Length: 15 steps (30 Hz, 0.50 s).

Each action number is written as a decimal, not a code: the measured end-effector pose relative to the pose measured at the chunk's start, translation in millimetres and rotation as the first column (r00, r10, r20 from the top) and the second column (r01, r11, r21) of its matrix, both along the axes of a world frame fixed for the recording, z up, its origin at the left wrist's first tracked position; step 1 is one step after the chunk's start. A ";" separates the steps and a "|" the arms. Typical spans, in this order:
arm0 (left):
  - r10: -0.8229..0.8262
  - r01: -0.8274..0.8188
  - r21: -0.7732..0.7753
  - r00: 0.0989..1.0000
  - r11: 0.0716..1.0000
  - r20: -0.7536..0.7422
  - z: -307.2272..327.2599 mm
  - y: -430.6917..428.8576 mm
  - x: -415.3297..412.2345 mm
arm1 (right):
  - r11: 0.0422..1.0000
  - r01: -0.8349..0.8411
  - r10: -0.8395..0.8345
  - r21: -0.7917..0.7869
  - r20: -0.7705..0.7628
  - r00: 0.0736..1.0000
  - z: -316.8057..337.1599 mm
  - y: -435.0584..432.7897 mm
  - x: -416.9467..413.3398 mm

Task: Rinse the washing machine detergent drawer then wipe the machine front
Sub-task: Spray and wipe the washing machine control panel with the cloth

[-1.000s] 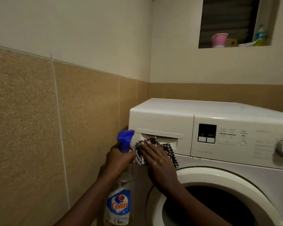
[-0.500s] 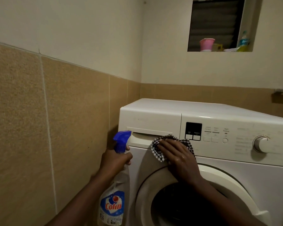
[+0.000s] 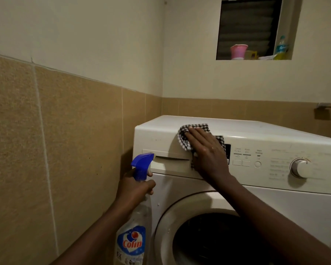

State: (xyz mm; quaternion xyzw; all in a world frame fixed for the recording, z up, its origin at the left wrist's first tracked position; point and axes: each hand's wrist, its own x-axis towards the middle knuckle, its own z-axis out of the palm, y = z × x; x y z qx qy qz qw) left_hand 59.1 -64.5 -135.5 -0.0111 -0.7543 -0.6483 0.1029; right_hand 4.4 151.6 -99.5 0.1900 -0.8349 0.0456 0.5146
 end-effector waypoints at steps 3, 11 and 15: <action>-0.008 0.007 0.029 1.000 1.000 0.022 1.9 0.7 0.6 | 0.995 0.056 -0.054 -0.080 0.020 0.998 7.3 -9.8 -0.8; 0.053 -0.055 0.043 0.997 0.998 0.048 -1.5 -4.3 -1.0 | 1.000 0.002 -0.003 0.030 0.028 1.000 -36.3 -16.9 1.2; 0.120 -0.121 0.056 0.993 0.991 0.018 -4.0 -6.5 1.5 | 1.000 0.011 -0.011 0.008 0.043 0.999 0.4 -45.6 -11.5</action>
